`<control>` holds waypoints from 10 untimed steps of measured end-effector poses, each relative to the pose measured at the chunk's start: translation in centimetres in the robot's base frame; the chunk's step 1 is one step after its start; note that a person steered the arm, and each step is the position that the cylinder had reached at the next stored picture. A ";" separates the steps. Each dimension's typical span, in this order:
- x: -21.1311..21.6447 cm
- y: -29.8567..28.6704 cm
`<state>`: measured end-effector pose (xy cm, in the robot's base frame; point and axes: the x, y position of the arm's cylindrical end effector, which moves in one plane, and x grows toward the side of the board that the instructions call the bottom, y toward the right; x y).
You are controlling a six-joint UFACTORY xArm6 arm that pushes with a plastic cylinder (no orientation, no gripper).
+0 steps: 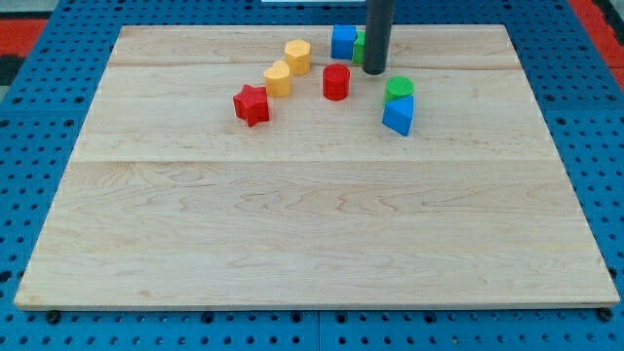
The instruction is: Push the green star into the blue cube
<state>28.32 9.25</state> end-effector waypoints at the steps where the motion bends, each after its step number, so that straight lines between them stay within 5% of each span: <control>1: -1.2 4.7; 3: -6.4 2.0; 9: -4.6 -1.3; 10: -4.4 3.0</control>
